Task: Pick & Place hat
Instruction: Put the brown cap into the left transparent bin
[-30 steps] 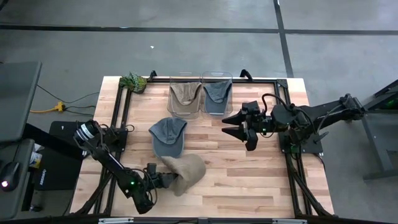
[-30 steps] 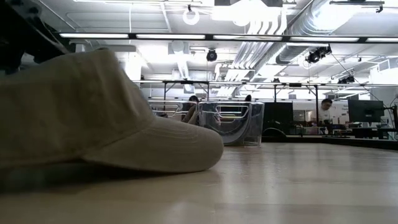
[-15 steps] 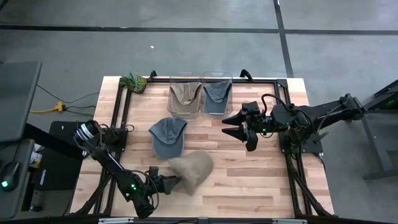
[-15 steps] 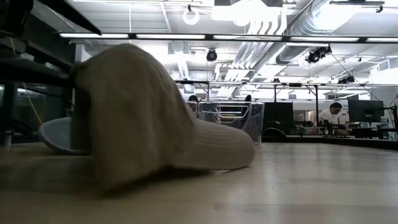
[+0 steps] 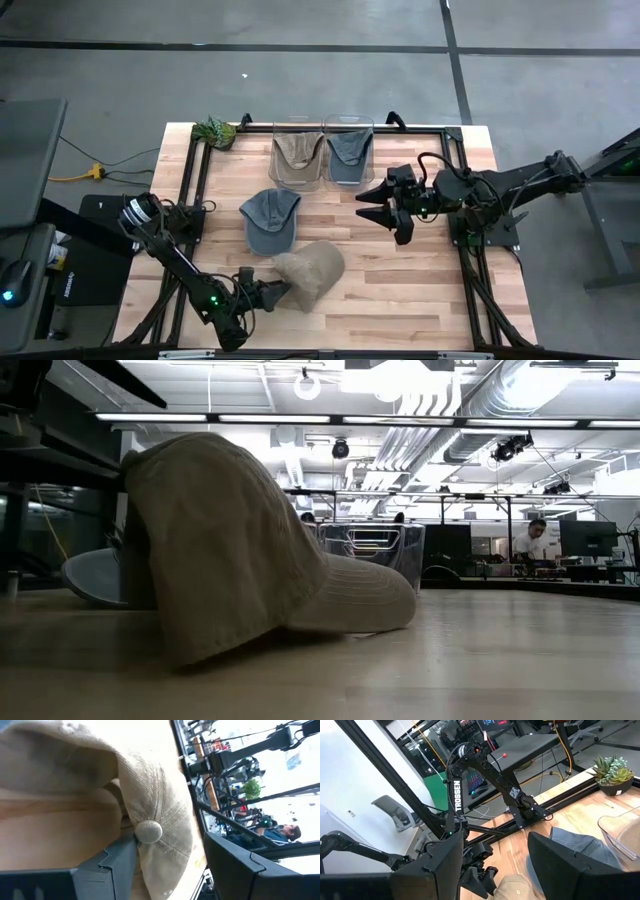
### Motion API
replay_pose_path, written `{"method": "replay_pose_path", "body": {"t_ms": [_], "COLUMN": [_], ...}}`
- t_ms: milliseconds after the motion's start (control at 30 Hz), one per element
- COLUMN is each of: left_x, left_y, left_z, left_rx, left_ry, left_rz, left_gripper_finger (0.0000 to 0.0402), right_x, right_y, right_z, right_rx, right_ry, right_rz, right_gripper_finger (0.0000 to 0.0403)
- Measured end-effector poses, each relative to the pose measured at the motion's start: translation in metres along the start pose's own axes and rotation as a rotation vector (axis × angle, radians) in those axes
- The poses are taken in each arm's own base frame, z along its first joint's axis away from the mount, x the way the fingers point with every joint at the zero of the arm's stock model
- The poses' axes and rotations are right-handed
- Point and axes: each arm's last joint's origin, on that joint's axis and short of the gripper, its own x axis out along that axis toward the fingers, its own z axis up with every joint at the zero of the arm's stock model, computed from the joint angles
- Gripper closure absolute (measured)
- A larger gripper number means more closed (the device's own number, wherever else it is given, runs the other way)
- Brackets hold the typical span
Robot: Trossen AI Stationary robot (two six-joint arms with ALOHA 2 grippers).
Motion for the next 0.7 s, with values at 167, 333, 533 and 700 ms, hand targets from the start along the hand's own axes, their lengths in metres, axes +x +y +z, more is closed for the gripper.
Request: {"method": "replay_pose_path", "body": {"t_ms": [167, 333, 533, 700], "left_x": [-0.0001, -0.0001, -0.0001, -0.0001], "left_y": [-0.0026, -0.0044, -0.0043, -0.0046], "left_z": [-0.0008, -0.0018, -0.0020, -0.0024], "left_rx": [-0.007, -0.014, -0.026, -0.037], "left_ry": [-0.006, 0.002, 0.008, 0.018], "left_rz": [-0.015, -0.022, -0.018, -0.016], "left_gripper_finger": [0.0189, 0.0197, 0.0279, 0.0379], "right_x": [0.0000, 0.0000, 0.0000, 0.0001], "right_y": [0.0000, 0.0000, 0.0000, 0.0000], "right_z": [0.0000, 0.0000, 0.0000, -0.0002], "right_rx": [0.000, 0.000, 0.000, 0.022], "right_ry": [0.000, 0.000, 0.000, 0.001], "right_rz": [0.000, 0.000, 0.000, 0.000], "right_gripper_finger": [0.0185, 0.0185, 0.0185, 0.0185]}}
